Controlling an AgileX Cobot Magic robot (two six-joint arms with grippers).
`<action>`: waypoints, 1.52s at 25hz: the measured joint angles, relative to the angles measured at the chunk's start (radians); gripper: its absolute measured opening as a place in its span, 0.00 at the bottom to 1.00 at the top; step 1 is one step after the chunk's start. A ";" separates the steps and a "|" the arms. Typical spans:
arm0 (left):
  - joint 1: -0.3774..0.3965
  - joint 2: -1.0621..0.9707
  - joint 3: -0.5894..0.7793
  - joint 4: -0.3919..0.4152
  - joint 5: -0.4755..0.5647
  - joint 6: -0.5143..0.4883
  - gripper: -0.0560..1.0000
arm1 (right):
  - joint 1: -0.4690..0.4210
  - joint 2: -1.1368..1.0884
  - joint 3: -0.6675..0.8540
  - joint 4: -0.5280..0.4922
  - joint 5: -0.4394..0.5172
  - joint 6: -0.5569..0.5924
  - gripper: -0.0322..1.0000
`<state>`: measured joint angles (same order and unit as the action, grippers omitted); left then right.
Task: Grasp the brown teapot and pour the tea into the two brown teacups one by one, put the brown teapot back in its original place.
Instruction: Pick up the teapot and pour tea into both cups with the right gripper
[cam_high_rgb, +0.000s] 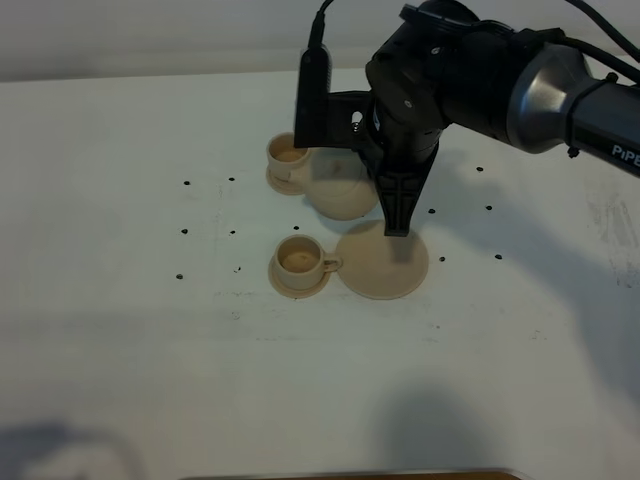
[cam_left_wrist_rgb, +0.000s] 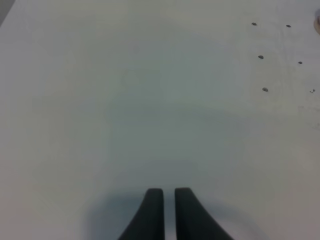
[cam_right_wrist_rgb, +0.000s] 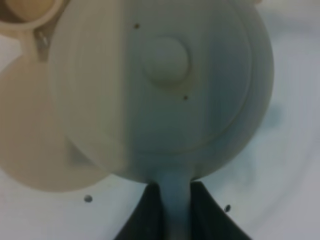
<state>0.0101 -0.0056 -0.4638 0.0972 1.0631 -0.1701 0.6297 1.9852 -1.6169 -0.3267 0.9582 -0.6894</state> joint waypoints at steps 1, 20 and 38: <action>0.000 0.000 0.000 0.000 0.000 0.000 0.16 | 0.005 0.000 0.000 -0.009 0.000 0.003 0.11; 0.000 0.000 0.000 0.000 0.000 -0.001 0.16 | 0.050 0.000 0.000 -0.093 0.078 0.010 0.11; 0.000 0.000 0.000 0.000 0.000 -0.001 0.16 | 0.090 0.005 0.000 -0.189 0.090 0.030 0.11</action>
<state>0.0101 -0.0056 -0.4638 0.0972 1.0631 -0.1711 0.7200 1.9903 -1.6169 -0.5154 1.0479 -0.6596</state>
